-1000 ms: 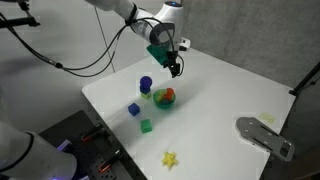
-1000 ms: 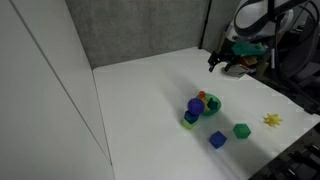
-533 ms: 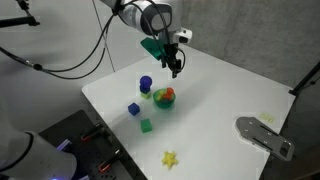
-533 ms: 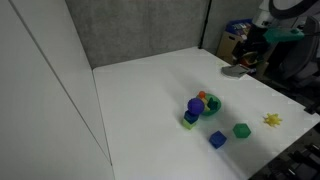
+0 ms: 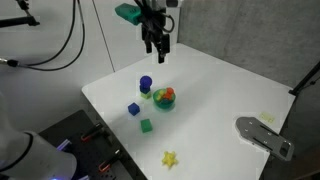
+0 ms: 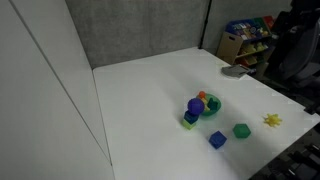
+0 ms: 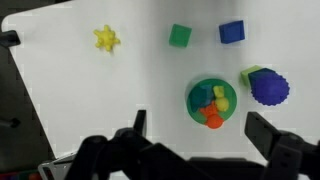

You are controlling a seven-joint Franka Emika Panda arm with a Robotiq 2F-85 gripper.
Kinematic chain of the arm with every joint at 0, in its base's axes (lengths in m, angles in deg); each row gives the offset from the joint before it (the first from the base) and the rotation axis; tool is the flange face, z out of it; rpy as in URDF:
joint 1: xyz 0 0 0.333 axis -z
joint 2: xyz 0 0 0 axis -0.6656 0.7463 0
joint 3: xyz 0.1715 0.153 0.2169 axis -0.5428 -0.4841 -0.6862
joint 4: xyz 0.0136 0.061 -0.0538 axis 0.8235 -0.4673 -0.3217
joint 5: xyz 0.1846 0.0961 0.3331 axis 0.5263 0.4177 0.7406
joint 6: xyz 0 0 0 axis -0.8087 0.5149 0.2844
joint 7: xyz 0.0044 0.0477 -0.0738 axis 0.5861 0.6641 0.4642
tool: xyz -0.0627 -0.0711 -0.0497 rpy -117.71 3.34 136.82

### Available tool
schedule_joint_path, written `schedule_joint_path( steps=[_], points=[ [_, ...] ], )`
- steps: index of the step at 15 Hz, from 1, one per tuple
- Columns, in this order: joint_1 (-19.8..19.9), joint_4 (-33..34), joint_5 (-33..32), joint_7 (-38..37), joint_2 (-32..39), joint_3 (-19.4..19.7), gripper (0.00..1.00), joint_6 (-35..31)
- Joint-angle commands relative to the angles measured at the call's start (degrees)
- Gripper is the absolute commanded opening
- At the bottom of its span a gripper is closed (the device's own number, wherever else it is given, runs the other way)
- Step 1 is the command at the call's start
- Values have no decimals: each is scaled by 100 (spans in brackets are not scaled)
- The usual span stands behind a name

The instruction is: Pick up the yellow duck toy from the worktop and put it in the green bowl

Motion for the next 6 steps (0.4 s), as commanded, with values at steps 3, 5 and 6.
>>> schedule_joint_path(
  steps=[3, 5, 6],
  points=[
    [67, 172, -69, 193, -725, -174, 100, 1027],
    [77, 80, 21, 71, -693, -188, 100, 832],
    [76, 71, 21, 71, -702, -192, 100, 830]
  ],
)
